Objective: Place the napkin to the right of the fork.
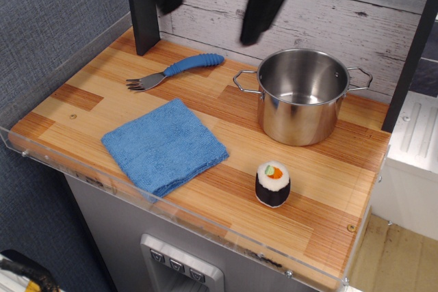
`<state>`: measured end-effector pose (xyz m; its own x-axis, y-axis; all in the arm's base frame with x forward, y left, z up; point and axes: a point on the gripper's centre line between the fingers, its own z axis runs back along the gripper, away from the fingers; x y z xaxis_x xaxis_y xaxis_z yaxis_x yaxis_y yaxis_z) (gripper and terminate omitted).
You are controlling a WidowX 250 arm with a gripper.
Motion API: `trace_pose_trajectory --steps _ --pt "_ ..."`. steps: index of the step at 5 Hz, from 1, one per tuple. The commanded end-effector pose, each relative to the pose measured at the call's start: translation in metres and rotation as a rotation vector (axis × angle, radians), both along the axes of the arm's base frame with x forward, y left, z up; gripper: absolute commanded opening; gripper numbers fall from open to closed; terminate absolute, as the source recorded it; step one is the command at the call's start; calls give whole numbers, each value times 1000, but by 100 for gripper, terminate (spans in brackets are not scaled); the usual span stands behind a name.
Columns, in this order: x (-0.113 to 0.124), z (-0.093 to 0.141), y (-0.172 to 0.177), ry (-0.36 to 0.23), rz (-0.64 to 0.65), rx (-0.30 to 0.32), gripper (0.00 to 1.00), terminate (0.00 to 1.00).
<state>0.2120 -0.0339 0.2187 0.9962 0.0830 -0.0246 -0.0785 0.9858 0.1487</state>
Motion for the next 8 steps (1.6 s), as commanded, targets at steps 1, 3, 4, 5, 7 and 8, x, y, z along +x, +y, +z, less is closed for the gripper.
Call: trace_pose_trajectory --steps 1,3,4,5,7,8 --pt "4 -21 33 -19 70 -1 100 0" --pt "17 -49 62 -11 137 3 100 0" --pt "24 -62 77 -8 160 0 100 0" --pt "21 -86 80 -16 121 13 100 0" --pt "18 -123 90 -5 86 15 100 0" --pt "25 -130 96 -9 74 5 100 0"
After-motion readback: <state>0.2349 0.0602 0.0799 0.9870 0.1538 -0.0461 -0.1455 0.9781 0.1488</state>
